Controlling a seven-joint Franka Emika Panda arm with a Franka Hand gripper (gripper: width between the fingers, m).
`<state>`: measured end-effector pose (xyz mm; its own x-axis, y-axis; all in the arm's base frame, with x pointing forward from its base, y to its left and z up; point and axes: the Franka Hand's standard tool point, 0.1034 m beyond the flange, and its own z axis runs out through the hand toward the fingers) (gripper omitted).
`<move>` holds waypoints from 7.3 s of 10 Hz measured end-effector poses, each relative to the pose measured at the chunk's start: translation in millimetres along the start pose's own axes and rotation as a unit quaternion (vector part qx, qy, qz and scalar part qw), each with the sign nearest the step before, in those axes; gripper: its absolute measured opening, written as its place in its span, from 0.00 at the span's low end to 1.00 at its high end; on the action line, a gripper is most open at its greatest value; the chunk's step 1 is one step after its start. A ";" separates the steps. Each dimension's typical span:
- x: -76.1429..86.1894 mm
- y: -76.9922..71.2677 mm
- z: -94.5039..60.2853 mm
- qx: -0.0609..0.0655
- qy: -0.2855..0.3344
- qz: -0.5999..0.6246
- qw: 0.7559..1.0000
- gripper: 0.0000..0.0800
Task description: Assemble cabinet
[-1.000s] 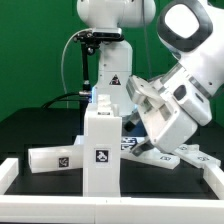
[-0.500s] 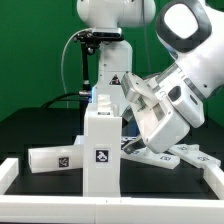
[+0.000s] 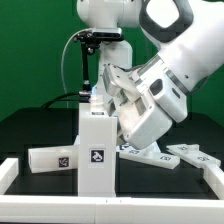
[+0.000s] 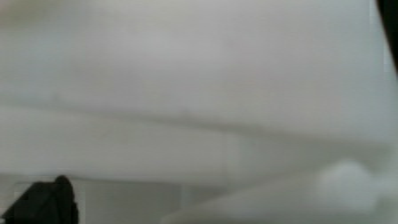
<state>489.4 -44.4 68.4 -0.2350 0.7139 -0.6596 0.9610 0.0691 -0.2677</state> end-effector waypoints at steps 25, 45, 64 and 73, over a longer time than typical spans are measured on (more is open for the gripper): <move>20.7 0.4 1.5 -0.118 0.077 -0.054 0.989 1.00; 10.6 1.4 -6.7 -0.219 0.092 -0.064 0.969 1.00; -24.8 3.3 19.8 -0.198 -0.047 -0.080 0.976 1.00; -22.7 1.9 23.0 -0.199 -0.036 -0.080 0.976 0.28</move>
Offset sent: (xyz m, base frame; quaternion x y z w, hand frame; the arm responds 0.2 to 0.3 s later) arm 0.0000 0.0000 0.0000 0.0000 0.0000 0.0000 1.0000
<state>493.3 -76.5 66.7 -0.3827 0.6226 -0.6825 0.8881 0.4515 -0.0861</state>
